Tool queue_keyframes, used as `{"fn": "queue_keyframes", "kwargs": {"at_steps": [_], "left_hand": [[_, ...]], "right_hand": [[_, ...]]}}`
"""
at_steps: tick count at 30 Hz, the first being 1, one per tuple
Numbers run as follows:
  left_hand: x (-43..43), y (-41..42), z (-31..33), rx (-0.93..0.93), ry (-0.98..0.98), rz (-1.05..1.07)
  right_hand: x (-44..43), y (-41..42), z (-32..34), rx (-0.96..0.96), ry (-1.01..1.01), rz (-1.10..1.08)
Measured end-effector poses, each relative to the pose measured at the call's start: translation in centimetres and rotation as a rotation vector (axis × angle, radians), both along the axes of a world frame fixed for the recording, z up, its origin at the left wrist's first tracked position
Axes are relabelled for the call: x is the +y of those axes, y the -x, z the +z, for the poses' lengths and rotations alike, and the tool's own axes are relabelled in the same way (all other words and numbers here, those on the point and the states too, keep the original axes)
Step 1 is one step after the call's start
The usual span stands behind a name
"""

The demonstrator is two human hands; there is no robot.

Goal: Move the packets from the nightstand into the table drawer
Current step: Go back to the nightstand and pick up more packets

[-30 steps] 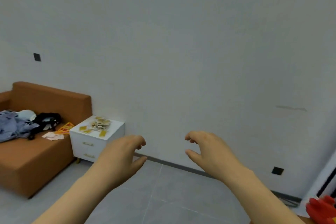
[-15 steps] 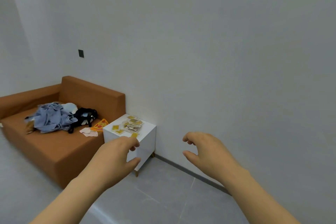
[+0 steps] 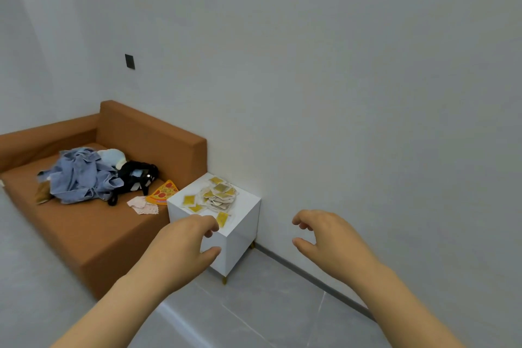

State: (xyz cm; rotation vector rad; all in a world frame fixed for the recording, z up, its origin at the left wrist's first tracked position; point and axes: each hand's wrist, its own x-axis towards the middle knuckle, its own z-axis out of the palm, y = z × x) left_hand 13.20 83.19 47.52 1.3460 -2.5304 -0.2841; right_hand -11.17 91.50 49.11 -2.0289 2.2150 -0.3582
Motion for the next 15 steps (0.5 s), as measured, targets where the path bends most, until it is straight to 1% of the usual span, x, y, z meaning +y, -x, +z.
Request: {"fn": "queue_keyframes", "kwargs": {"at_steps": [8,15], "left_hand": [[-11.4,5.0,-2.6,-0.018,-0.027,0.102],[-19.1,8.4,-4.6,-0.033,-0.099,0.187]], "right_hand": [[-13.8,6.1,-2.7,-0.058,-0.01,0.075],[-24.2,10.7,-5.3,-0.089,-0.087,0.14]]}}
